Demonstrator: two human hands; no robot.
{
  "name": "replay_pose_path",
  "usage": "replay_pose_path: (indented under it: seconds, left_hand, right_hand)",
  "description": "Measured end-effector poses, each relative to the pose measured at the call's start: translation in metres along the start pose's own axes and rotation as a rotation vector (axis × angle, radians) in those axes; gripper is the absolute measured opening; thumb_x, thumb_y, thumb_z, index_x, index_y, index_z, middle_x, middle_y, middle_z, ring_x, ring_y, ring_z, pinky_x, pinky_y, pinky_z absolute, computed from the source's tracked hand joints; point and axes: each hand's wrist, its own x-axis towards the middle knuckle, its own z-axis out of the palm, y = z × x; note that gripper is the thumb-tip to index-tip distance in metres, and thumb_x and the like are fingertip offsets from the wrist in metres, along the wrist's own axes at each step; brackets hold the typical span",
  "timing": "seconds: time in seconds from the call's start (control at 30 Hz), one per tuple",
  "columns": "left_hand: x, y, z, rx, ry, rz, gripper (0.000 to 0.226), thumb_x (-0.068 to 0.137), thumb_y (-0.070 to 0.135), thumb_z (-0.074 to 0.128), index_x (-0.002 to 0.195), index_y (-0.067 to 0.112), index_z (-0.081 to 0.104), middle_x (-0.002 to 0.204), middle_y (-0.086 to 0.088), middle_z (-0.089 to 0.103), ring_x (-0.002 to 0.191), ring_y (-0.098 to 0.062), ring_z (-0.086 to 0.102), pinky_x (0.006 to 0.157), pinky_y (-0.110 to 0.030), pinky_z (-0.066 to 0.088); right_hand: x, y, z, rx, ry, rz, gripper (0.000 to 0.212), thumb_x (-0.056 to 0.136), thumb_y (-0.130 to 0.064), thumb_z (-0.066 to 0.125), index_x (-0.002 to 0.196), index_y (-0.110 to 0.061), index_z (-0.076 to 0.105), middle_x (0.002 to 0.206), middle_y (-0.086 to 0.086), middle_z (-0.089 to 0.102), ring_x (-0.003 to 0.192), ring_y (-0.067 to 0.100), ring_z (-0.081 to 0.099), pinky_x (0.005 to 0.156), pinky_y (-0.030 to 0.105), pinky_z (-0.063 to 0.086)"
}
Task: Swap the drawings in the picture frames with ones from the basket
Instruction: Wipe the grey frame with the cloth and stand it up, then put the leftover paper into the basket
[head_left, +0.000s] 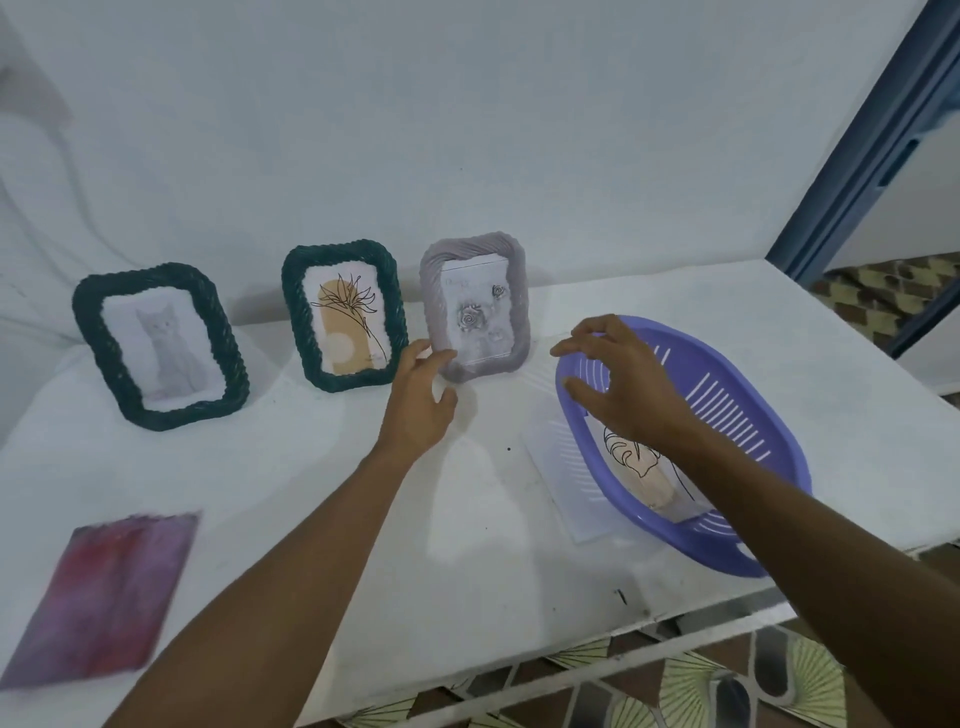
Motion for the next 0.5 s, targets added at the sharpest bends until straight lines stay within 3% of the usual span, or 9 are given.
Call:
replay_pose_path:
  seconds: [0.27, 0.5]
  left_hand:
    - [0.016, -0.014, 0.003, -0.009, -0.076, -0.056, 0.056, 0.088, -0.001, 0.061, 0.141, 0.013, 0.048, 0.154, -0.006, 0.034, 0.138, -0.024, 0.037, 0.110, -0.045, 0.040]
    - [0.025, -0.013, 0.005, -0.024, -0.102, -0.086, 0.059, 0.089, 0.003, 0.062, 0.144, 0.014, 0.043, 0.158, -0.004, 0.028, 0.142, -0.022, 0.032, 0.112, -0.044, 0.037]
  right_hand:
    - [0.003, 0.004, 0.012, -0.009, -0.066, 0.002, 0.030, 0.084, -0.026, 0.070, 0.114, -0.026, 0.064, 0.119, -0.001, 0.057, 0.114, 0.022, 0.050, 0.096, 0.036, 0.041]
    - [0.007, 0.009, 0.017, -0.011, -0.064, 0.013, 0.028, 0.084, -0.028, 0.070, 0.112, -0.028, 0.065, 0.120, -0.004, 0.057, 0.112, 0.017, 0.049, 0.092, 0.026, 0.033]
